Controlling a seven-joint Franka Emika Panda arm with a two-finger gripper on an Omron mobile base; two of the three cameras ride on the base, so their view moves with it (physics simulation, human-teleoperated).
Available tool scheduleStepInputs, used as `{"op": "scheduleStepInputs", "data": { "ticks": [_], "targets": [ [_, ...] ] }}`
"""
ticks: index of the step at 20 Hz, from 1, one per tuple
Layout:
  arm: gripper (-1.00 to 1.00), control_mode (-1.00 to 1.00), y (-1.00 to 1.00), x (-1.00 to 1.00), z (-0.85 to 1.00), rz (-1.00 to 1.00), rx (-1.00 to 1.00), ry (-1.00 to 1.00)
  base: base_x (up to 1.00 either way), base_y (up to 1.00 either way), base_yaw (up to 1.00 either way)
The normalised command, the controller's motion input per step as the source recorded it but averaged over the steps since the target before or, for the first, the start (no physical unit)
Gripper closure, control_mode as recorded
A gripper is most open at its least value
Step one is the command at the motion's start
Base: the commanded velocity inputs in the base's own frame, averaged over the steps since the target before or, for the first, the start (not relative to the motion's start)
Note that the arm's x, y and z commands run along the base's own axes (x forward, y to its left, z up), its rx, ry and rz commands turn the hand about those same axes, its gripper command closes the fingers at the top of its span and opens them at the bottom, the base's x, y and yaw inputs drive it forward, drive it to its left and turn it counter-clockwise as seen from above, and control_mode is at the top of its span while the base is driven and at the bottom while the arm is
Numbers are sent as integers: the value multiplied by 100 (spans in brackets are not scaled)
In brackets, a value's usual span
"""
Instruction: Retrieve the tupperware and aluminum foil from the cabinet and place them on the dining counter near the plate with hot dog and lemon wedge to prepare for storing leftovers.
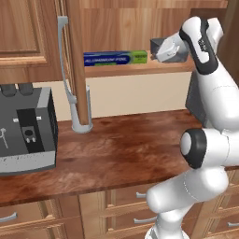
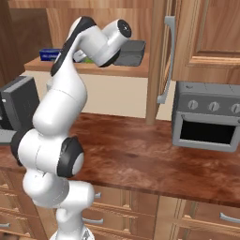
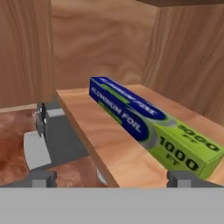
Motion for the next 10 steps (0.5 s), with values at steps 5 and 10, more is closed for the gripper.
{"op": "scheduleStepInputs", "data": {
  "ticks": [5,10],
  "targets": [
    [-100,-100,9,36,-6,15,-1,0,0,0,0],
    [-100,-100,17,41,-1,11,-2,0,0,0,0]
  ]
}}
